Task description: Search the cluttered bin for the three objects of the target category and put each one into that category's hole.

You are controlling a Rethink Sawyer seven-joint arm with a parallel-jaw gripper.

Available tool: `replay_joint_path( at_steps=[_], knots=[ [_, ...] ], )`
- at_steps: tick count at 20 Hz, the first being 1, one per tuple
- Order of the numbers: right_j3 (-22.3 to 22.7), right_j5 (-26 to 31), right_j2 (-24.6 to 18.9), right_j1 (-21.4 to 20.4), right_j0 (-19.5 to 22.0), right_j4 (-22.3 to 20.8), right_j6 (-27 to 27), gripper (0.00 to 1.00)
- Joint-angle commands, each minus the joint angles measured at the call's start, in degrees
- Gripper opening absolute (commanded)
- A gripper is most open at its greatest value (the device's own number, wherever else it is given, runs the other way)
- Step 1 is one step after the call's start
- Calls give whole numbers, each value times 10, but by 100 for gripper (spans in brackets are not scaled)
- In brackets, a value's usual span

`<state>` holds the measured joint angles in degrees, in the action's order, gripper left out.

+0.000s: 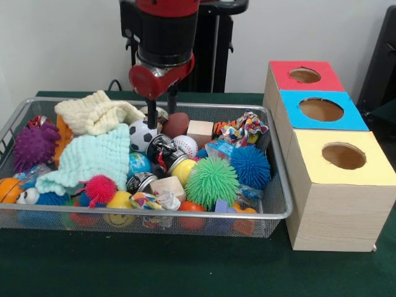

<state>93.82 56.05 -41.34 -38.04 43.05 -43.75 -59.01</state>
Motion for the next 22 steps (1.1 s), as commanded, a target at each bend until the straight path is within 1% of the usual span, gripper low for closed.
replay_joint_path(
  at_steps=[1, 5, 9, 13, 18, 22],
  knots=[
    [-47, -42, 1, 67, 12, -84, 158, 100],
    [-55, -44, -2, 65, 18, -106, 171, 100],
    [-70, -34, 2, 65, 12, -138, 185, 100],
    [-83, -36, 1, 72, 7, -160, 189, 100],
    [-102, -38, 2, 91, -1, -185, 191, 100],
    [-129, -42, 9, 112, -12, -217, 194, 100]
  ],
)
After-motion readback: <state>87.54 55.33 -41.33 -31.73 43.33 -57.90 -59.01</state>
